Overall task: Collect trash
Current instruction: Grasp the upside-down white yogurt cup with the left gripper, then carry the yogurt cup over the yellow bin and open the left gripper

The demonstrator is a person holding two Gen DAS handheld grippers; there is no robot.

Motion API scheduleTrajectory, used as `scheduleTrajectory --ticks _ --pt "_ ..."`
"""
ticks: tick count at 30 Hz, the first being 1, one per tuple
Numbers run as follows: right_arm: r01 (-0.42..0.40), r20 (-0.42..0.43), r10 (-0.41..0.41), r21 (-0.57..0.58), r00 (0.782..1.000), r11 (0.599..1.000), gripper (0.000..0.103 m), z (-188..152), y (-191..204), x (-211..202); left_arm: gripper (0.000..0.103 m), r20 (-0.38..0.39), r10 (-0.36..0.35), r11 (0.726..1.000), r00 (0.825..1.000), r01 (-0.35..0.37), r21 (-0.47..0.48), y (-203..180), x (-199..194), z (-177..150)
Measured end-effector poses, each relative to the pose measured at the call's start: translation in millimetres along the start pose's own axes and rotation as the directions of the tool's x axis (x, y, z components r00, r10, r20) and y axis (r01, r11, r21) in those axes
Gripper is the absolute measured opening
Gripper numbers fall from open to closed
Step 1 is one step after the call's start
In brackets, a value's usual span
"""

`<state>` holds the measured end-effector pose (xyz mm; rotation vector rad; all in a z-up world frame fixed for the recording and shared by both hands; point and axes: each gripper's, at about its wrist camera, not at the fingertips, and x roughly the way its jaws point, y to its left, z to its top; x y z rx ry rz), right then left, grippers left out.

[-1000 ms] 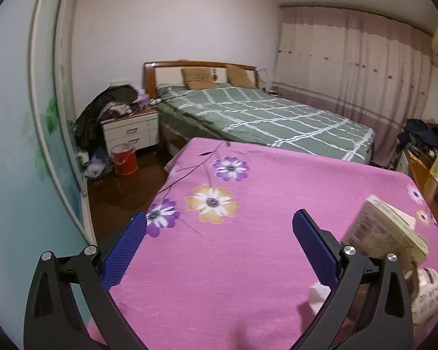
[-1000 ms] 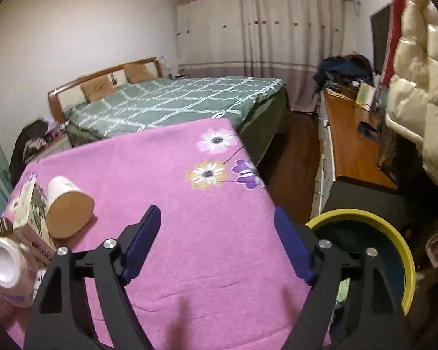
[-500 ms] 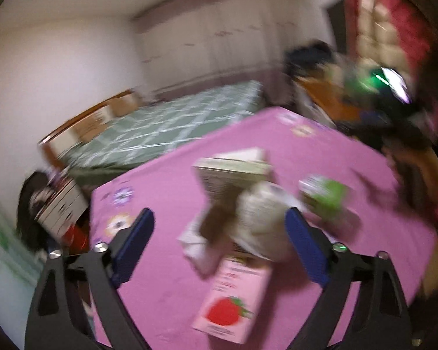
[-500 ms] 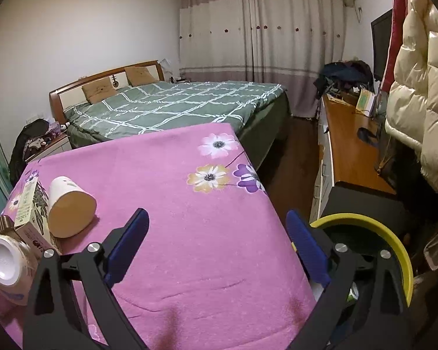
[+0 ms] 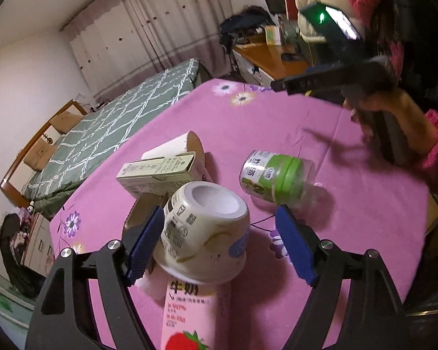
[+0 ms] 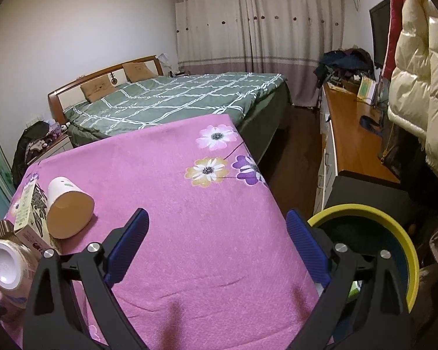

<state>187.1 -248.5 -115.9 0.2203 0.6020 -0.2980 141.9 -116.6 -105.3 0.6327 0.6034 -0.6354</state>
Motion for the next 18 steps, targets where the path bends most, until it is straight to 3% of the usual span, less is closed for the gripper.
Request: scheduleTrajectory --ticks 10,18 --pt "-0.013 -0.014 0.013 0.001 1.0 1.0 0.09 0 0 3 0.078 -0.067 0.074 0.995 0.995 -0.069 0.074 1 36 4" --pt "-0.015 -0.014 0.015 -0.002 1.0 1.0 0.09 0 1 3 0.078 -0.079 0.075 0.996 0.994 -0.072 0.046 10 51 12"
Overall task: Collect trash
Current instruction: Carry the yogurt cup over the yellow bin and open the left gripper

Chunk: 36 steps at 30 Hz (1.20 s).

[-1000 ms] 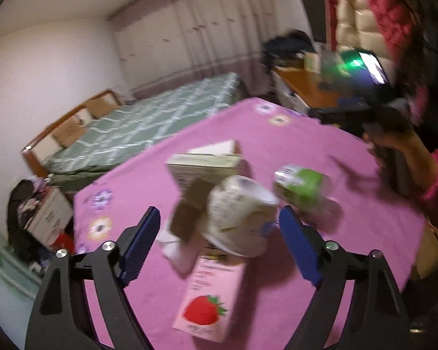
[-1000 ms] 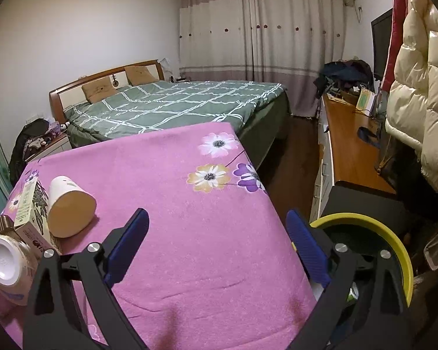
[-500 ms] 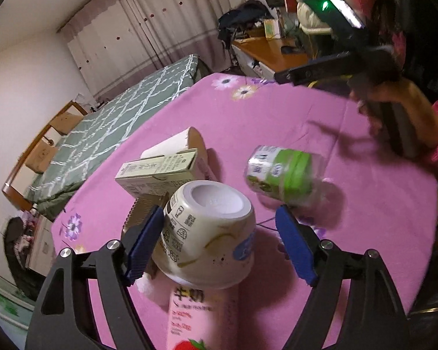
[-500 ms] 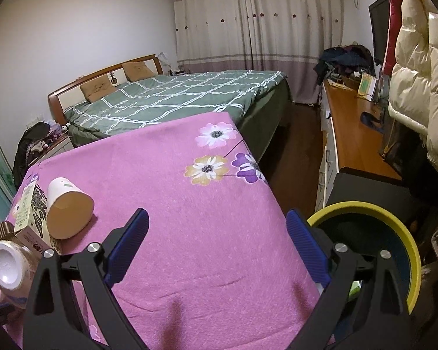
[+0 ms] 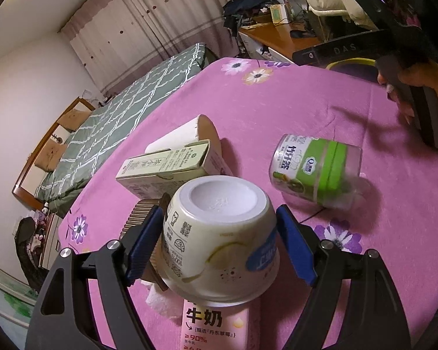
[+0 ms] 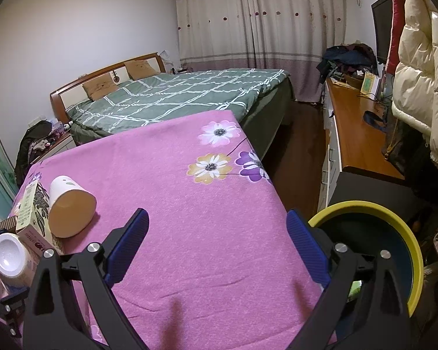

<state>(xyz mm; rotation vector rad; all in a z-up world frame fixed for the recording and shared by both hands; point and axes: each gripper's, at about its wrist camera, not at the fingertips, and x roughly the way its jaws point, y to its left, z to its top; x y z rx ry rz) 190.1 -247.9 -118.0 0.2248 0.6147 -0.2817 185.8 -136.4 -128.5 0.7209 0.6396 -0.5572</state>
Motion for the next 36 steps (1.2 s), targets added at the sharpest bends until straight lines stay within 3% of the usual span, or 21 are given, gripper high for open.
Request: scheduleTrajectory --ticks 14,20,24,28,36 --pt "-0.053 0.054 0.051 0.036 0.997 0.998 0.09 -1 -5 -14 0.078 0.081 0.0 0.992 0.997 0.01 -0.123 14 -63 9" --pt "-0.063 0.146 0.056 0.044 0.988 0.997 0.09 5 -28 -75 0.078 0.123 -0.027 0.992 0.992 0.042 -0.121 4 -81 29" --pt "-0.001 0.199 -0.007 0.041 0.98 0.999 0.09 1 -55 -121 0.078 0.165 -0.08 0.992 0.983 0.095 -0.086 -16 -78 57" --pt "0.114 0.189 -0.125 0.069 0.974 0.991 0.09 -14 -85 -148 0.078 0.182 -0.143 0.987 0.973 0.155 -0.05 -42 -58 95" --pt "0.232 0.16 -0.258 0.165 0.953 0.959 0.09 -43 -146 -185 0.078 0.119 -0.265 0.964 0.957 0.266 0.011 -129 16 186"
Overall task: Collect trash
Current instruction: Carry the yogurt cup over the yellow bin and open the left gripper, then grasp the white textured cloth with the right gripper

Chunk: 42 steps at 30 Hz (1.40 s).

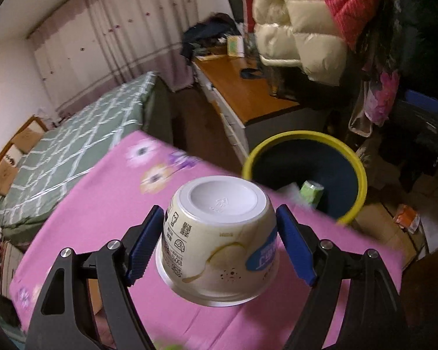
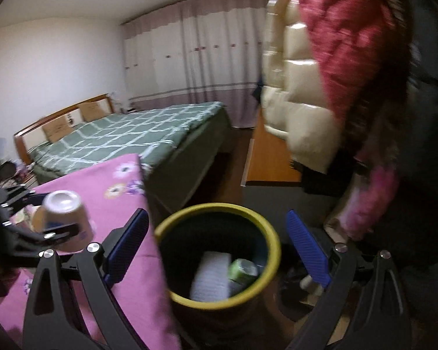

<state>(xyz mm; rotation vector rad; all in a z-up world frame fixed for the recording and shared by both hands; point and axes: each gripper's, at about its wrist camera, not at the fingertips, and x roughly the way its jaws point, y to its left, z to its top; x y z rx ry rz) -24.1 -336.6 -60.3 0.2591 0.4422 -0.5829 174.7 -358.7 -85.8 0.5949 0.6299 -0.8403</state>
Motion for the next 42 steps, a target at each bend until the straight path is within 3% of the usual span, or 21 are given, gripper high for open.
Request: scheduleTrajectory --ticks 4,10,12,14,16,19,23,25,28,30,33,34,37,42 --pt "0.034 -0.022 -0.033 0.039 0.999 0.999 0.091 -11 -31 -3 0.078 -0.039 -0.062 0.998 0.997 0.062 0.003 -35 52 31" --pt "0.076 -0.022 -0.074 0.081 0.997 0.994 0.091 -18 -61 -8 0.079 -0.103 -0.057 0.998 0.993 0.058 0.008 -77 112 53" --pt "0.077 -0.017 -0.076 0.102 0.997 0.992 0.091 -19 -67 -9 0.097 -0.099 -0.049 0.999 0.994 0.048 -0.011 -80 122 58" --pt "0.078 -0.016 -0.077 0.105 0.997 0.991 0.091 -18 -69 -10 0.097 -0.091 -0.032 0.999 0.995 0.029 -0.033 -78 123 60" --pt "0.08 -0.017 -0.079 0.101 0.997 0.992 0.091 -19 -68 -9 0.097 -0.077 -0.035 0.997 0.996 0.029 -0.076 -68 112 59" --pt "0.059 -0.026 -0.057 0.092 0.998 0.994 0.091 -18 -58 -3 0.097 -0.009 -0.015 0.989 1.0 0.014 -0.151 -36 65 52" --pt "-0.018 -0.057 0.021 0.058 0.998 0.998 0.091 -18 -27 10 0.098 0.1 0.053 0.971 0.994 -0.028 -0.236 12 -11 29" --pt "-0.074 -0.08 0.076 0.024 0.994 0.997 0.091 -20 -2 17 0.098 0.134 0.122 0.954 0.983 -0.079 -0.288 41 -48 8" --pt "-0.127 -0.105 0.123 -0.027 0.987 0.992 0.091 -24 29 23 0.098 0.147 0.242 0.908 0.959 -0.17 -0.383 88 -94 -34" --pt "-0.191 -0.14 0.182 -0.059 0.973 0.98 0.091 -29 58 28 0.098 0.13 0.321 0.863 0.938 -0.233 -0.449 119 -118 -65" --pt "-0.25 -0.175 0.231 -0.095 0.957 0.963 0.091 -35 92 31 0.098 0.1 0.439 0.778 0.893 -0.322 -0.539 163 -150 -115" --pt "-0.26 -0.182 0.238 -0.107 0.954 0.96 0.091 -36 100 31 0.098 0.064 0.49 0.732 0.869 -0.371 -0.571 181 -160 -136" --pt "-0.333 -0.223 0.297 -0.146 0.928 0.931 0.091 -45 142 30 0.098 -0.001 0.575 0.629 0.818 -0.442 -0.639 218 -180 -180" --pt "-0.426 -0.266 0.372 -0.185 0.889 0.886 0.091 -62 195 23 0.098 -0.063 0.695 0.477 0.716 -0.525 -0.704 256 -202 -240"
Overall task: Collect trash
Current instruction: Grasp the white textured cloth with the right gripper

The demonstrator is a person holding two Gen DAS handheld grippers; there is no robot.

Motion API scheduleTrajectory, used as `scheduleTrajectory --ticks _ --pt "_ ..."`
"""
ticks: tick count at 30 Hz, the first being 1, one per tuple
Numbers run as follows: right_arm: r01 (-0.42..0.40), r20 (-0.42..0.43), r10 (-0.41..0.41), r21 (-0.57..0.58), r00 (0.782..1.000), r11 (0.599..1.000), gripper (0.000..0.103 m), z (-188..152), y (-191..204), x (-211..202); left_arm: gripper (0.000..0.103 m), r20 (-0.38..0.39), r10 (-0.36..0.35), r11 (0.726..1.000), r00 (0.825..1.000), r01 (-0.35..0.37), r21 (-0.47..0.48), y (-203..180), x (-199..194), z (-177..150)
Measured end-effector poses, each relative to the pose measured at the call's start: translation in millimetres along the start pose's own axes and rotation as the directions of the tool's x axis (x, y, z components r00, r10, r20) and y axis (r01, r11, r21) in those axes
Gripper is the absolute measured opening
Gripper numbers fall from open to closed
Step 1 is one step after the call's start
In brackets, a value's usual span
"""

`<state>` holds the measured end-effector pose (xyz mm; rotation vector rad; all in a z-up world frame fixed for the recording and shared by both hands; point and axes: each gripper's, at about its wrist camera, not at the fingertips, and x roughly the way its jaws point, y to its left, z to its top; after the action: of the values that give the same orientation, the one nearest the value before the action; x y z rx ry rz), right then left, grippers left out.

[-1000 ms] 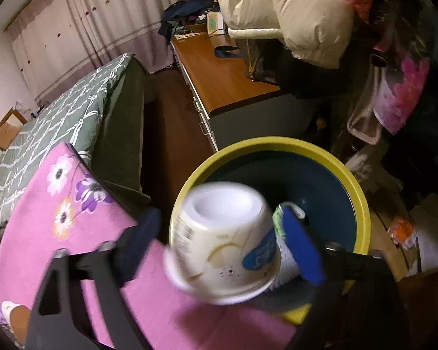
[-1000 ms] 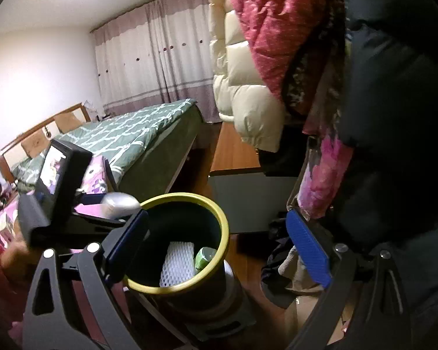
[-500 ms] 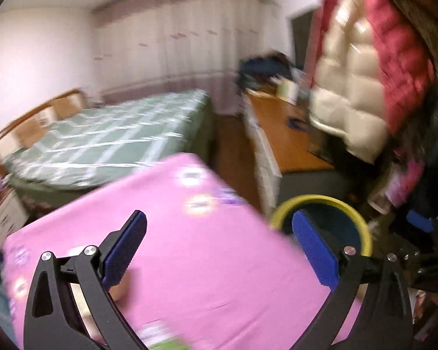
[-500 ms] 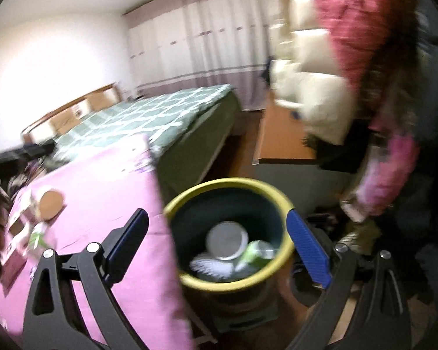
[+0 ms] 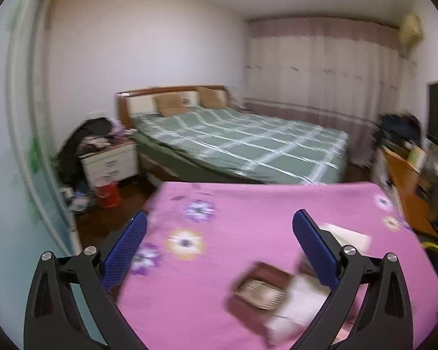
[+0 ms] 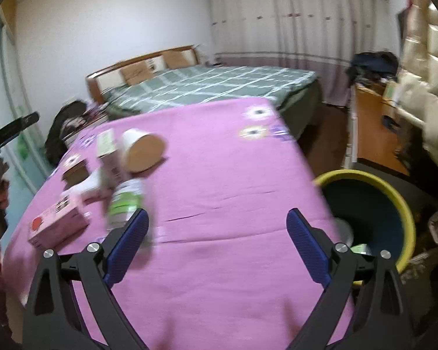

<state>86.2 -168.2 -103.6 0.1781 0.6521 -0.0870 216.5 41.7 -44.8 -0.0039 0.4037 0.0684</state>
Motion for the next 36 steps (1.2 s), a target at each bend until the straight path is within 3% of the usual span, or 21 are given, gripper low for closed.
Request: scheduleTrajectory --ticks 5,11,15,20,22,26,36 --pt "-0.076 -0.052 0.072 -0.074 0.996 0.994 0.091 0 47 17 0.098 0.022 0.113 0.993 0.993 -0.113 -0.031 35 25 -18" --pt "-0.138 -0.055 0.131 -0.153 0.99 0.978 0.087 12 88 28 0.098 -0.001 0.175 0.981 0.985 -0.174 -0.08 56 42 -34" --pt "-0.247 -0.106 0.232 -0.159 0.967 0.956 0.07 33 112 45 0.098 -0.008 0.237 0.966 0.971 -0.237 -0.108 68 44 -40" --pt "-0.345 -0.194 0.307 -0.209 0.932 0.915 0.066 56 153 79 0.098 -0.002 0.312 0.944 0.95 -0.31 -0.111 72 41 -40" --pt "-0.356 -0.237 0.302 -0.233 0.923 0.905 0.066 62 169 94 0.098 -0.002 0.352 0.931 0.936 -0.35 -0.107 73 41 -41" --pt "-0.367 -0.312 0.279 -0.274 0.908 0.889 0.066 70 196 123 0.098 -0.024 0.382 0.916 0.924 -0.382 -0.123 80 41 -42" --pt "-0.302 -0.406 0.129 -0.397 0.905 0.867 0.066 61 230 166 0.098 -0.052 0.367 0.92 0.929 -0.371 -0.124 79 44 -44"
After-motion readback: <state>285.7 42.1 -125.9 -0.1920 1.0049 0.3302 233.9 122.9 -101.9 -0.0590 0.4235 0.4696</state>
